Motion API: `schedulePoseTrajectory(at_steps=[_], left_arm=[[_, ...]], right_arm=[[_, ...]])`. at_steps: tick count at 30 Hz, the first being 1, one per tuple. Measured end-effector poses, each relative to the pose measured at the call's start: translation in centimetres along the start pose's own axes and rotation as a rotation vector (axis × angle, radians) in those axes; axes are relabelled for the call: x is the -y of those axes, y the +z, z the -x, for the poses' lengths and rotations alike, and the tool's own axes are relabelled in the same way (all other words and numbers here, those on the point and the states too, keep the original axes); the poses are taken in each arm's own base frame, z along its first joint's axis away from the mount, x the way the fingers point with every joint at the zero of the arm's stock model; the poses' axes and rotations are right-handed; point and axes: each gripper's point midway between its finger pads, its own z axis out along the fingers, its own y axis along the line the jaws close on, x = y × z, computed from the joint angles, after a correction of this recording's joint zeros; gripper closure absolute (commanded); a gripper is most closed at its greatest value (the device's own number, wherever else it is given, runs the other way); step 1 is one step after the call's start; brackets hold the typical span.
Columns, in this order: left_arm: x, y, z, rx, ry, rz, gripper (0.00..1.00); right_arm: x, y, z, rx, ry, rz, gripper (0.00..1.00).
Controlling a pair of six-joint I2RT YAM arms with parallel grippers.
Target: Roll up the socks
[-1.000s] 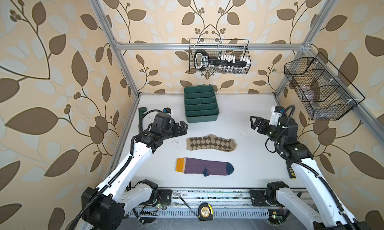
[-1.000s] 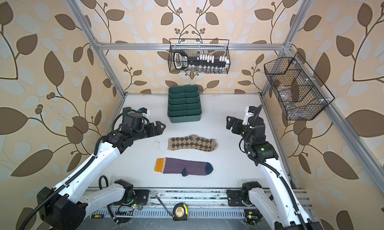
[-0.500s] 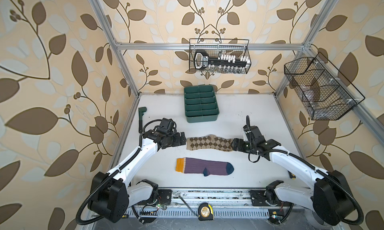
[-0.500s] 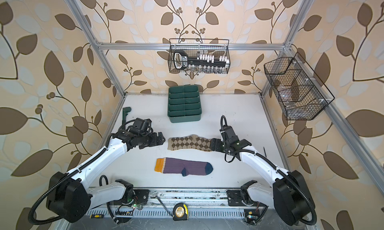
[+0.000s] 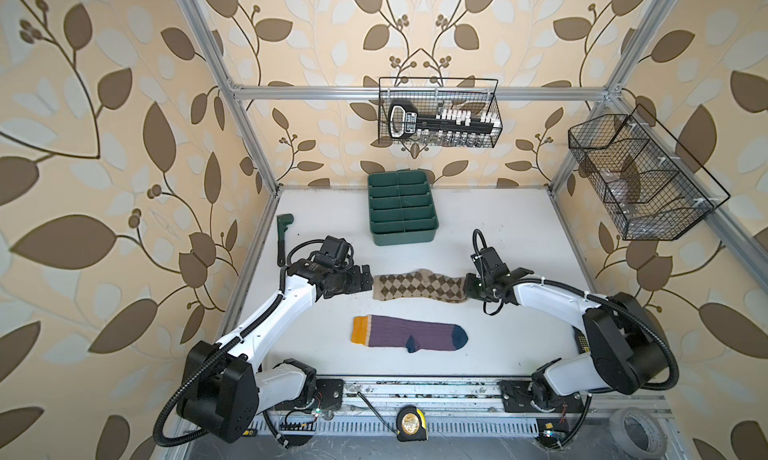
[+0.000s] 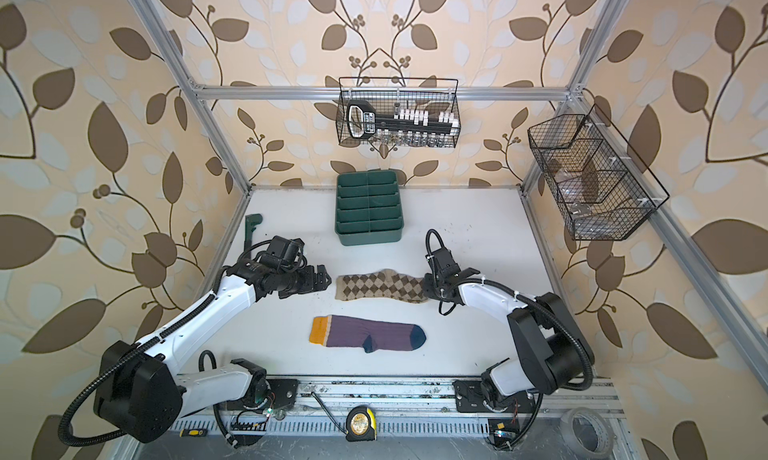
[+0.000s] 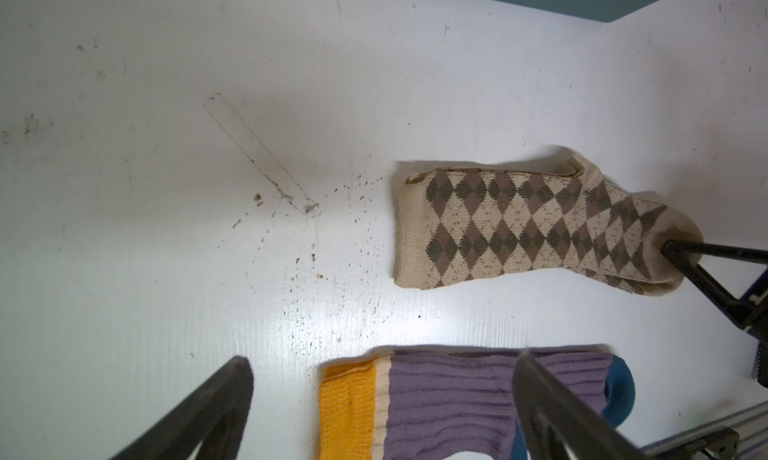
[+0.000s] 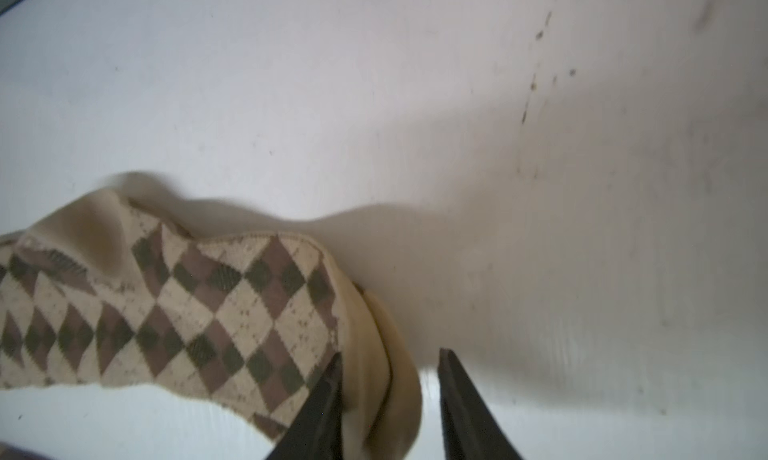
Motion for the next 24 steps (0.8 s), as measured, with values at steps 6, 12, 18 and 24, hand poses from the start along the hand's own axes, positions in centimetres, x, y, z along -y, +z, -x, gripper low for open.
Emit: schedulePoseTrajectory(at_steps=[6, 12, 18, 24], left_arm=[[0.0, 0.0, -0.1, -0.004, 0.007, 0.002, 0.01], [-0.3, 0.0, -0.3, -0.013, 0.010, 0.015, 0.01], [-0.6, 0.0, -0.3, -0.010, 0.011, 0.028, 0.01], [-0.6, 0.0, -0.3, -0.010, 0.011, 0.028, 0.01]], right_arm=[[-0.7, 2.2, 2.9, 0.021, -0.055, -0.067, 0.88], [-1.5, 3.8, 6.5, 0.044, -0.098, -0.098, 0.96], [-3.2, 1.9, 10.9, 0.133, -0.175, -0.087, 0.29], [-2.3, -0.3, 10.3, 0.148, -0.198, -0.096, 0.10]])
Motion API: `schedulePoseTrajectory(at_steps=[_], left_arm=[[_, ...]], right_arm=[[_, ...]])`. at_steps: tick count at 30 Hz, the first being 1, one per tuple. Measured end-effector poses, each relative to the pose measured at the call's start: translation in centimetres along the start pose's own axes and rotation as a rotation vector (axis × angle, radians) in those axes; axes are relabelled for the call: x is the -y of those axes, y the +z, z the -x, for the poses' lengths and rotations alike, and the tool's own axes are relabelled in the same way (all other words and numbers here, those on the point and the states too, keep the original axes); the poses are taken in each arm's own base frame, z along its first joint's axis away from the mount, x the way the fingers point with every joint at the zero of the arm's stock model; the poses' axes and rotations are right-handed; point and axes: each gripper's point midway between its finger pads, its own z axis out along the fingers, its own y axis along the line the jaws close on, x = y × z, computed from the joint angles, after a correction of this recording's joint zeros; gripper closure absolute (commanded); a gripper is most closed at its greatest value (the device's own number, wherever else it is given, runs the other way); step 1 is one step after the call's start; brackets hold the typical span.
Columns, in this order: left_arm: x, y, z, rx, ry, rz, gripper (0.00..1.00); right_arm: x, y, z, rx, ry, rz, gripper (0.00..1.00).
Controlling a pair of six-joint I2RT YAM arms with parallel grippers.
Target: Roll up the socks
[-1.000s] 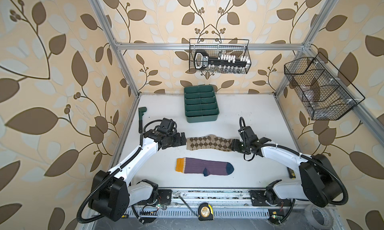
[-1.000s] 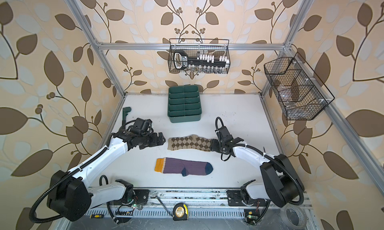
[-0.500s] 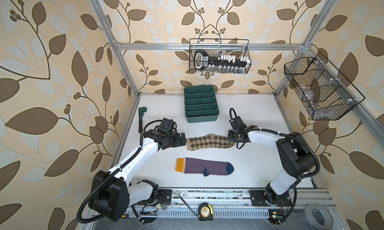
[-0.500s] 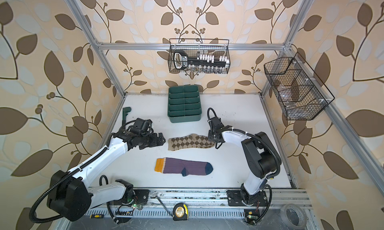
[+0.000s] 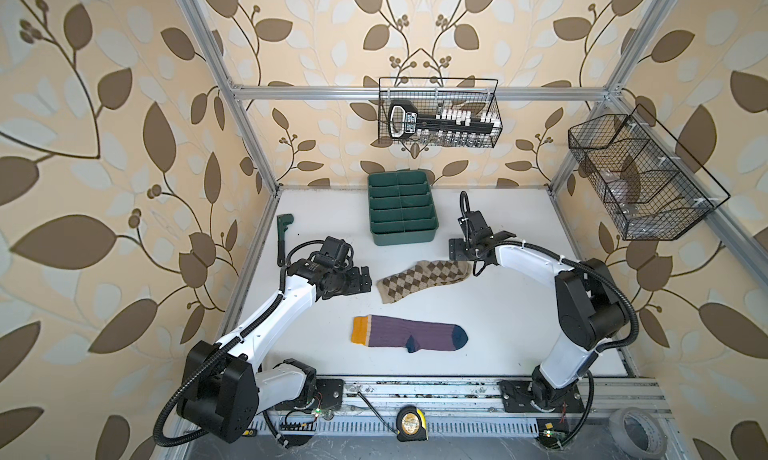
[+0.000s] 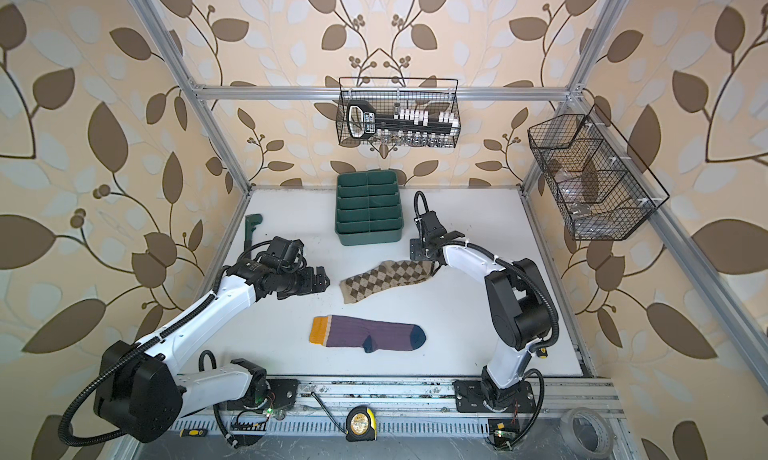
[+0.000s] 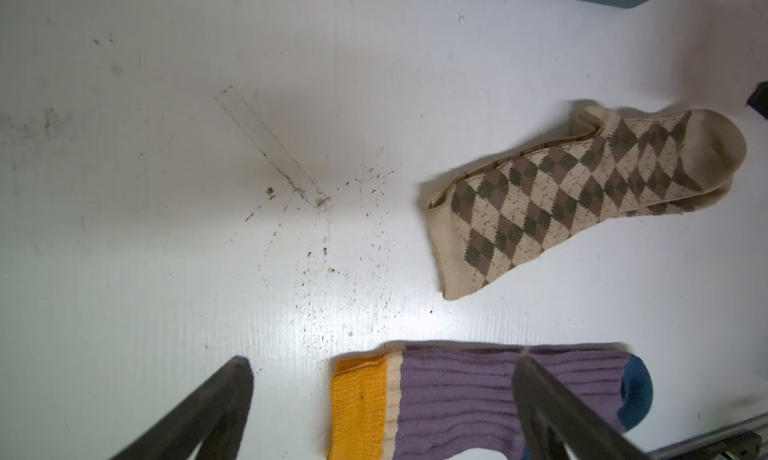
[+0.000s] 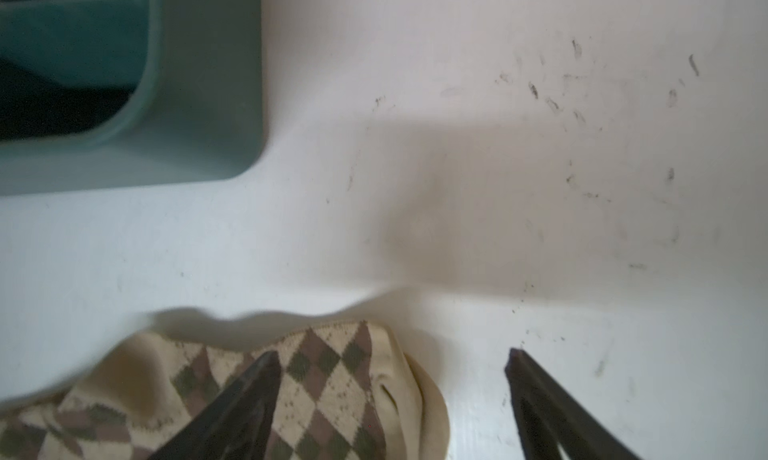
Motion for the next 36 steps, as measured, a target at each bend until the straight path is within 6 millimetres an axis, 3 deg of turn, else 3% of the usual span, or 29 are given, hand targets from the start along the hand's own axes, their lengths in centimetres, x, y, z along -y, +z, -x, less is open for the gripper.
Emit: schedulePoseTrajectory(at_steps=[2, 6, 12, 16, 18, 20, 23, 27, 29, 32, 35, 36], left_arm=[[0.0, 0.0, 0.0, 0.000, 0.000, -0.001, 0.01], [0.1, 0.0, 0.1, 0.002, 0.000, -0.002, 0.01], [0.1, -0.1, 0.1, 0.003, 0.000, -0.003, 0.01], [0.1, -0.1, 0.1, 0.004, 0.000, -0.003, 0.01], [0.1, -0.1, 0.1, 0.004, 0.001, -0.003, 0.01], [0.1, -0.1, 0.1, 0.004, 0.001, -0.003, 0.01], [0.1, -0.1, 0.1, 0.003, 0.001, -0.003, 0.01], [0.1, -0.1, 0.1, 0.004, 0.001, -0.005, 0.01], [0.2, -0.2, 0.1, 0.006, 0.002, -0.009, 0.01], [0.5, -0.7, 0.3, 0.023, 0.012, -0.022, 0.01], [1.2, -1.9, 1.0, 0.061, 0.042, -0.044, 0.01], [1.6, -2.5, 1.4, 0.085, 0.055, -0.057, 0.01]], right_arm=[[0.5, -0.5, -0.9, -0.010, 0.019, 0.012, 0.10], [1.6, 0.2, -3.5, -0.074, 0.092, 0.050, 0.23], [0.9, 3.3, -5.7, -0.165, 0.158, 0.097, 0.71], [0.0, 4.3, -4.2, -0.144, 0.151, 0.120, 0.96], [-0.2, 5.1, -3.2, -0.139, 0.124, 0.105, 0.99], [-0.4, 5.8, -1.6, -0.116, 0.072, 0.064, 0.95], [-1.4, 7.1, 0.8, -0.089, -0.052, -0.026, 0.78], [-3.4, 7.4, 1.7, -0.056, -0.232, -0.123, 0.34], [-3.9, 6.6, 1.5, -0.049, -0.299, -0.159, 0.25], [-3.9, 4.5, 1.0, -0.022, -0.381, -0.189, 0.24], [-3.5, -0.5, 1.6, 0.069, -0.429, -0.191, 0.23], [-3.7, -3.0, 2.3, 0.141, -0.439, -0.182, 0.24]])
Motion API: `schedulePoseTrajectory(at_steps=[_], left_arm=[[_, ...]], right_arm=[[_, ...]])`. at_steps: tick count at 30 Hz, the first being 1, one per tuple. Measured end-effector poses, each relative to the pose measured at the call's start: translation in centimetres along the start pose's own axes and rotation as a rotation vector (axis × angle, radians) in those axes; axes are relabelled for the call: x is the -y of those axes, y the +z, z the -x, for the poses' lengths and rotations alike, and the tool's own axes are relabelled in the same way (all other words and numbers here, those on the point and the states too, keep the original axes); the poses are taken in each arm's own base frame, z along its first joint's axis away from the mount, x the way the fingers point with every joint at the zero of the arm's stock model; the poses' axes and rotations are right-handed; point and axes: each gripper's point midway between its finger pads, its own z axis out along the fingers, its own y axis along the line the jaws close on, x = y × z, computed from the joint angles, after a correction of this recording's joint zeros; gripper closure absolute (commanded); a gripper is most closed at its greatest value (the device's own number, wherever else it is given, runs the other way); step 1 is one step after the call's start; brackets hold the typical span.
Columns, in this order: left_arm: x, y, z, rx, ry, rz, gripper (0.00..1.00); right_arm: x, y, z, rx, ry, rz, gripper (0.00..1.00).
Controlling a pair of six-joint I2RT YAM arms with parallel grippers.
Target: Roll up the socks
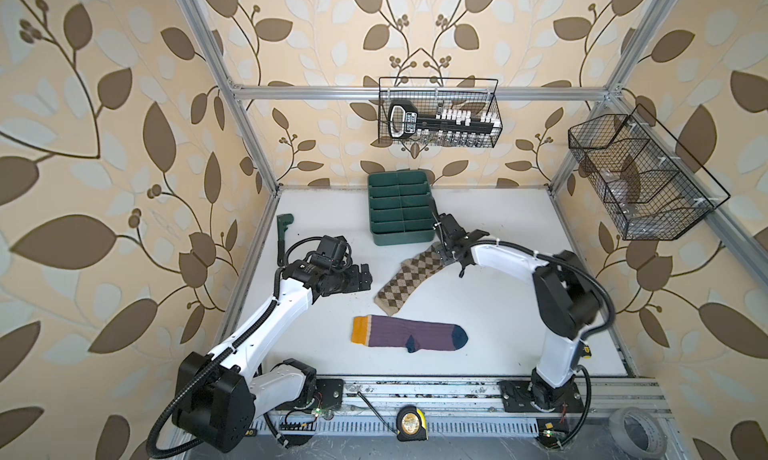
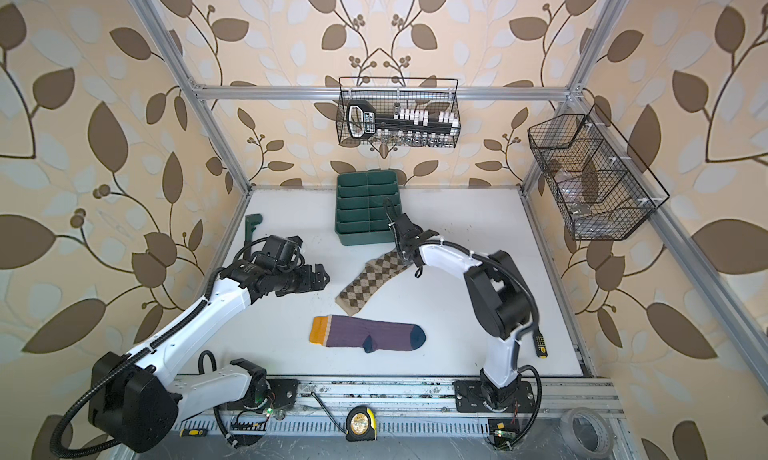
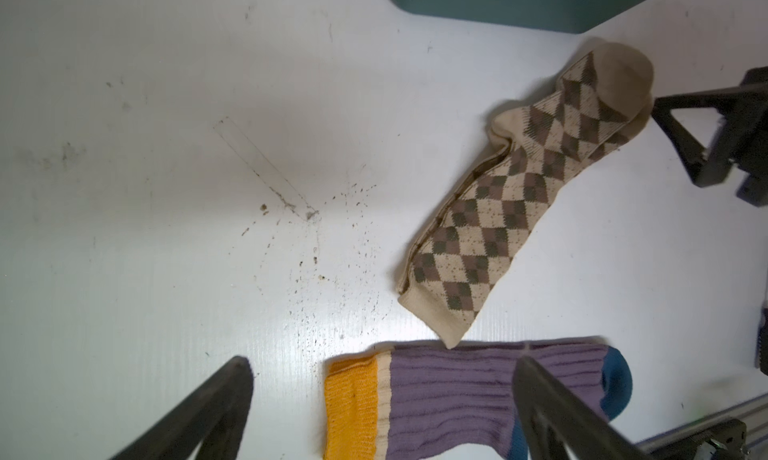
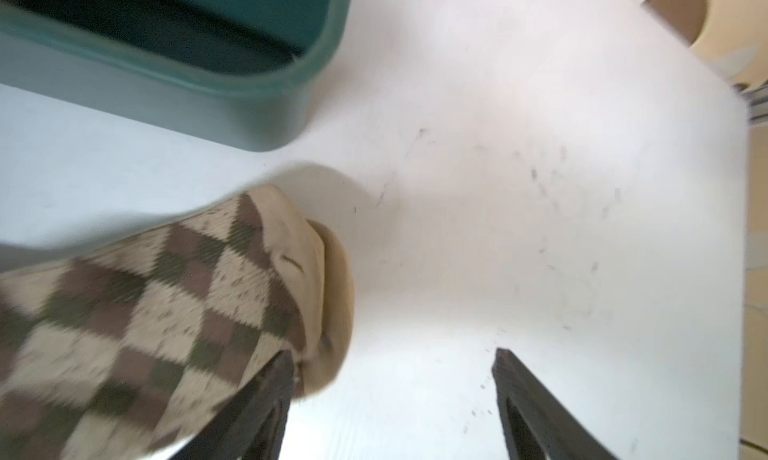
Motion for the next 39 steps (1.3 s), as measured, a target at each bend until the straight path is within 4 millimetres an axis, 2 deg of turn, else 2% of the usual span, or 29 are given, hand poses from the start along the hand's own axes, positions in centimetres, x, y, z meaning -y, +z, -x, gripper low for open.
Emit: schedulePoseTrajectory(at_steps=[3, 4, 5, 7, 9, 13, 16, 22, 26, 30, 34, 39], left_arm=[[0.8, -1.7, 1.4, 0.066, 0.026, -0.027, 0.01], [1.0, -2.3, 1.7, 0.087, 0.030, -0.032, 0.01], [1.1, -2.8, 2.0, 0.106, 0.033, -0.037, 0.01], [1.1, -3.8, 2.4, 0.146, 0.034, -0.032, 0.01], [0.8, -4.6, 2.5, 0.173, 0.034, -0.017, 0.01], [0.2, -7.3, 2.7, 0.263, 0.035, -0.002, 0.01], [-0.3, -9.7, 2.6, 0.336, 0.033, 0.011, 0.01], [-1.3, -11.6, 2.3, 0.396, 0.028, 0.045, 0.01], [-1.4, -11.9, 2.1, 0.405, 0.036, 0.042, 0.01], [-1.4, -11.7, 1.7, 0.401, 0.056, 0.042, 0.01], [-1.3, -11.5, 1.5, 0.393, 0.074, 0.040, 0.01], [-1.3, -11.3, 1.4, 0.387, 0.090, 0.044, 0.01]], right_arm=[[0.3, -6.7, 2.2, 0.213, -0.029, 0.027, 0.26], [-0.3, -9.2, 2.8, 0.300, -0.055, 0.055, 0.25], [-1.0, -10.8, 3.0, 0.354, -0.080, 0.078, 0.24], [-3.9, -13.4, 2.8, 0.426, -0.165, 0.153, 0.24], [-7.3, -14.3, 2.1, 0.439, -0.246, 0.227, 0.25], [-14.4, -14.1, -0.9, 0.399, -0.400, 0.373, 0.25], [-17.6, -13.5, -2.5, 0.370, -0.443, 0.458, 0.25], [-22.8, -11.7, -4.5, 0.308, -0.447, 0.589, 0.21], [-24.9, -10.3, -5.4, 0.262, -0.447, 0.627, 0.26], [-26.2, -9.2, -5.3, 0.233, -0.431, 0.649, 0.33], [-26.2, -7.9, -5.0, 0.208, -0.394, 0.661, 0.41], [-25.8, -5.6, -5.5, 0.157, -0.374, 0.662, 0.40]])
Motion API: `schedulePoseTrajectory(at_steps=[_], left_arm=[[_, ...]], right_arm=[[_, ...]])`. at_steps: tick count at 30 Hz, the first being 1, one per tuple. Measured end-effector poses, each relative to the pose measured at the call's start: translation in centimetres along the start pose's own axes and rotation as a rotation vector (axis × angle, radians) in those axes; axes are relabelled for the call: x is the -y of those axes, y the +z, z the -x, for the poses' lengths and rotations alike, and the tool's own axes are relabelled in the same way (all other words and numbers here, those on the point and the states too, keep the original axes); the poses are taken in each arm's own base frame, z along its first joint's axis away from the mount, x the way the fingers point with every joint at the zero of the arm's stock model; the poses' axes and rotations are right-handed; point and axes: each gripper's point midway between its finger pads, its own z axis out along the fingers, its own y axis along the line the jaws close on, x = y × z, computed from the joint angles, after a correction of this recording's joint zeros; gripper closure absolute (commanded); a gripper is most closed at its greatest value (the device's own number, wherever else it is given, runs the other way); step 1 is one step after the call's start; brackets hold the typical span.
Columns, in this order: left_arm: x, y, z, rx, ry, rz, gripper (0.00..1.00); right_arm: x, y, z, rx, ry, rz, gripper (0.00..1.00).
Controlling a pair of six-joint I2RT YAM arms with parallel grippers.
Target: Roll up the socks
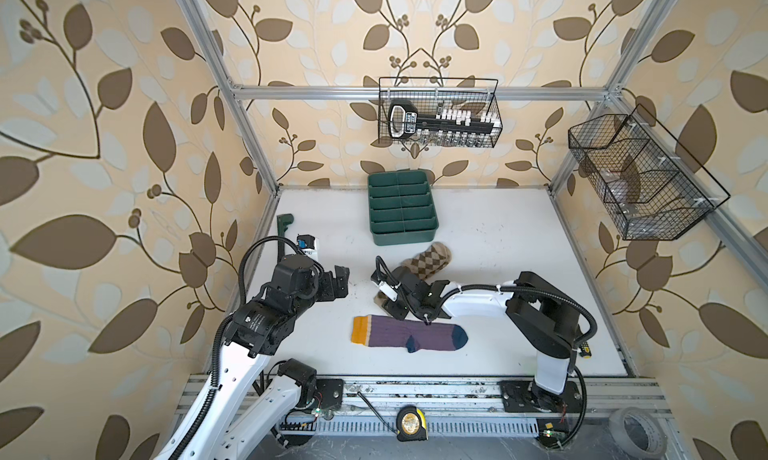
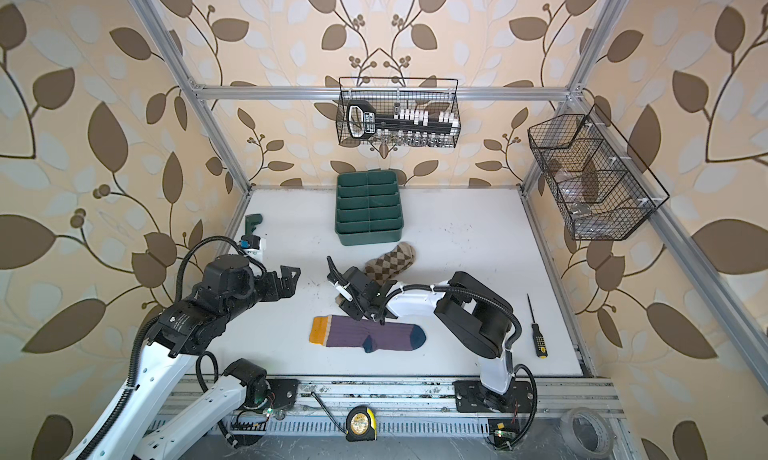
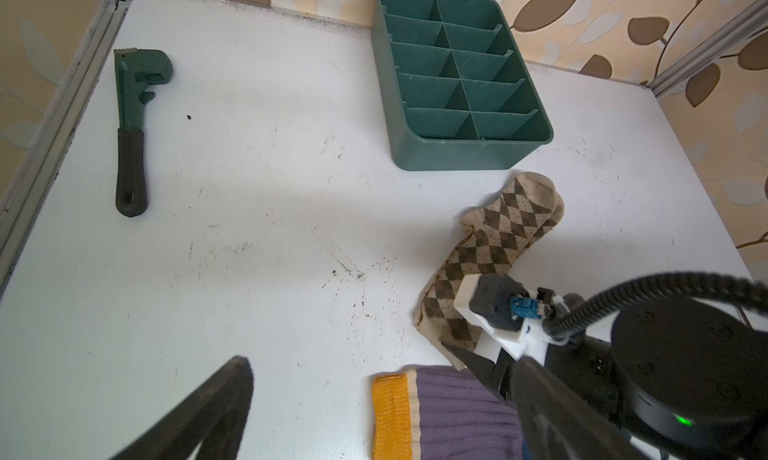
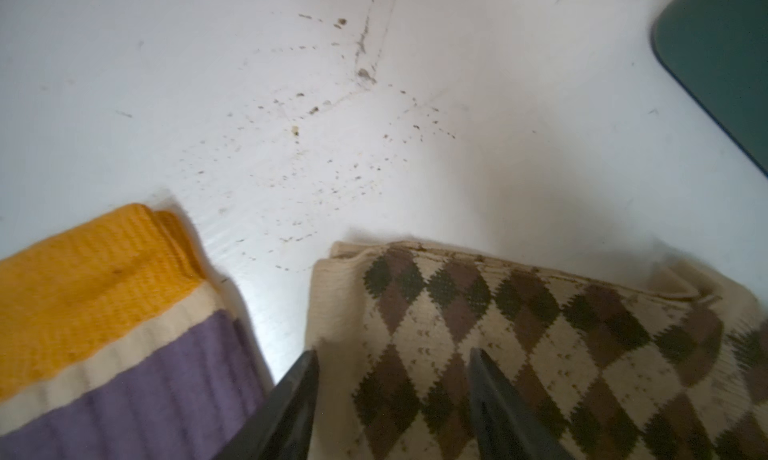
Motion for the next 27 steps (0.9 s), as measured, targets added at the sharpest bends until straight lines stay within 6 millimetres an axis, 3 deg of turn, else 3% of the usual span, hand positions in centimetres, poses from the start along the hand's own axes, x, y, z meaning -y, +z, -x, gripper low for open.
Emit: schedulePoseTrajectory(at_steps=[8, 14, 19, 27], left_arm=[[0.3, 0.5, -0.2, -0.017, 0.012, -0.003, 0.01], [0.5, 1.3, -0.3, -0.037, 0.018, -0.001, 0.01], [0.7, 2.0, -0.2, -0.047, 0.022, 0.003, 0.01], [0.4, 2.8, -0.2, -0.057, 0.015, 0.029, 0.01]], right_arm=[[0.9, 0.5, -0.3, -0.012, 0.031, 0.029, 0.38], [4.8, 0.3, -1.7, -0.030, 0.130, 0.023, 0.33], [8.3, -1.5, -4.5, -0.044, 0.230, 0.007, 0.31], [11.1, -5.2, -9.0, -0.060, 0.405, -0.024, 0.29]])
